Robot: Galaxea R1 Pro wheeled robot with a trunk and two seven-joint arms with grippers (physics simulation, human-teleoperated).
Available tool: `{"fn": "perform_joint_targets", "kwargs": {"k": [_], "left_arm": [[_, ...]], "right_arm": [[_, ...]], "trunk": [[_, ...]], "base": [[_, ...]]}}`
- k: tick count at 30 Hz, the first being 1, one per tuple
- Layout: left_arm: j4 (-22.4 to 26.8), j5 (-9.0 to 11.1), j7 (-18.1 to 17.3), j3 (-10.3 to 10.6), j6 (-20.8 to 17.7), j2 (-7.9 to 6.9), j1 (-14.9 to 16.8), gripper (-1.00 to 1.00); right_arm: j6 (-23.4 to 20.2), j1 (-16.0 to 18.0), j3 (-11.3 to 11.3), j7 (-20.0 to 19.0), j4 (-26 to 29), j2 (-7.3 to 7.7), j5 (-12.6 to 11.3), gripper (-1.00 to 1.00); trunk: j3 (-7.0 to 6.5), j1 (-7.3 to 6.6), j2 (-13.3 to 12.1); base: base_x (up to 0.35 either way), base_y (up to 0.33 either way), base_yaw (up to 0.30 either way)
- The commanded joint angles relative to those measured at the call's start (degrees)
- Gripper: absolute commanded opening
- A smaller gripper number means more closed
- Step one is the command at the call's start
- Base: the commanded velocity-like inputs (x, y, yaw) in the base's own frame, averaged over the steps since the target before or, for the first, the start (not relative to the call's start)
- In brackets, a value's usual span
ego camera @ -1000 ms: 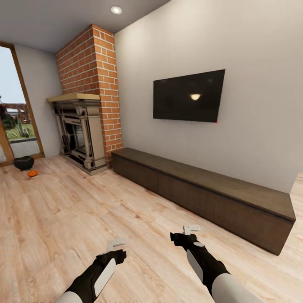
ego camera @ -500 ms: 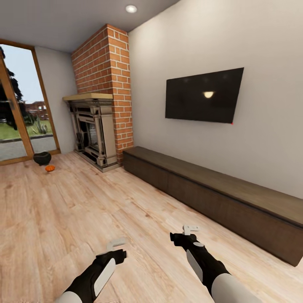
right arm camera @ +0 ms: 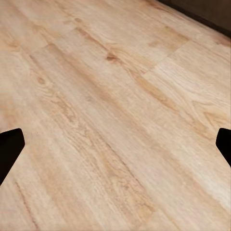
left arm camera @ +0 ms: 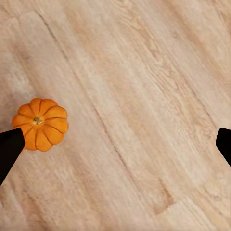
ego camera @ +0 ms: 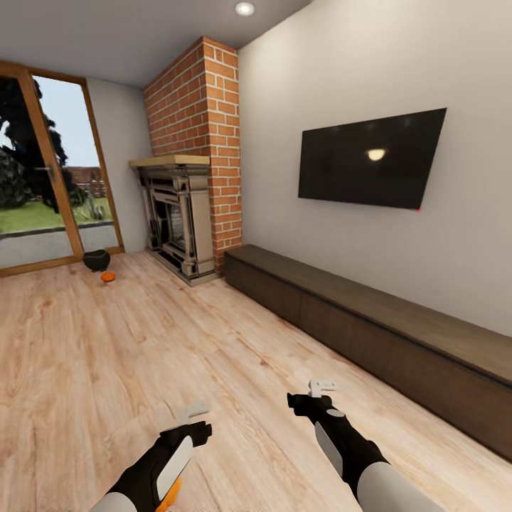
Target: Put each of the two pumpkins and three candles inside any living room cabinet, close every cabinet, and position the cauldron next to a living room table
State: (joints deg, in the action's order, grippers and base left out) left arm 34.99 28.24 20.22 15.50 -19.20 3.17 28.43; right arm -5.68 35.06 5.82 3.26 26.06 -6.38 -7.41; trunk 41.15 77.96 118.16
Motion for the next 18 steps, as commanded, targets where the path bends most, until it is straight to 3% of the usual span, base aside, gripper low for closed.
{"fn": "perform_joint_targets", "kwargs": {"k": [1, 6, 18], "left_arm": [[0.1, 0.6, 0.5, 0.3, -0.1, -0.06, 0.0, 1.0], [0.1, 0.5, 0.5, 0.3, -0.1, -0.16, 0.0, 1.0], [0.1, 0.7, 0.5, 0.2, 0.0, -0.35, 0.0, 1.0]], "right_arm": [[-0.3, 0.0, 0.4, 0.3, 0.1, 0.06, -0.6, 1.0], [-0.2, 0.0, 0.5, 0.3, 0.0, 0.06, -0.6, 1.0], [0.6, 0.0, 0.6, 0.3, -0.2, 0.29, -0.5, 1.0]], "trunk": [[0.14, -0.01, 0.0], [0.51, -0.01, 0.0], [1.36, -0.01, 0.0]], "base": [[0.0, 0.0, 0.175], [-0.019, 0.011, 0.175], [-0.23, 0.194, 0.168]]}}
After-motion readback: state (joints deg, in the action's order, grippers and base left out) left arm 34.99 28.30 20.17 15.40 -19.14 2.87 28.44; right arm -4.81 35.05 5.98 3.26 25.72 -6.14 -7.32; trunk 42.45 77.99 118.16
